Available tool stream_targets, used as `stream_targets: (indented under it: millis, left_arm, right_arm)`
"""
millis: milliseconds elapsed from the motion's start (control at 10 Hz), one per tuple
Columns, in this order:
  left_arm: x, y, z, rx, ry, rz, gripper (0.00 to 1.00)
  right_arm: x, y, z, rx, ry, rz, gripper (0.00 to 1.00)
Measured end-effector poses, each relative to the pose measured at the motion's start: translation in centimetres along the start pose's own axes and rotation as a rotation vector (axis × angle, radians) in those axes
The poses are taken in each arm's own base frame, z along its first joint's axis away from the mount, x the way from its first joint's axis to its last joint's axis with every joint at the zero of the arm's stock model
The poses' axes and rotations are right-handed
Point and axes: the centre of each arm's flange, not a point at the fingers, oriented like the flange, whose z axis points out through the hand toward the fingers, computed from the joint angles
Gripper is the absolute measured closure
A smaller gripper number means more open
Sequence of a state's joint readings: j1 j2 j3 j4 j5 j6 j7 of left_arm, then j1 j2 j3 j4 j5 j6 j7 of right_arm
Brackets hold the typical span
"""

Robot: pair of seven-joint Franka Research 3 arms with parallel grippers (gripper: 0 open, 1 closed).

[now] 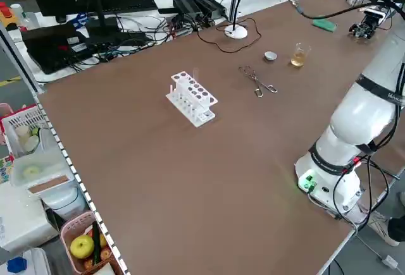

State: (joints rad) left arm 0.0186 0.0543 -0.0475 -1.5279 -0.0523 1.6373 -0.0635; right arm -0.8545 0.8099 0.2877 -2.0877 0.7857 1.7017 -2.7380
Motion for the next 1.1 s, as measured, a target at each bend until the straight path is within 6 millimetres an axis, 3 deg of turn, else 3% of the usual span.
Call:
stream_targets:
  millis: [300,1100]
  left_arm:
    - [0.2,0.0,0.2,0.000,-0.001,-0.001,0.00]
    - [1.6,-0.5,0.2,0.009,0.015,-0.006,0.00]
  right_arm:
    - [-0.5,0.0,-0.9,0.002,-0.003,-0.003,0.62]
    - [-0.9,0.2,-0.8,0.009,0.006,-0.005,0.62]
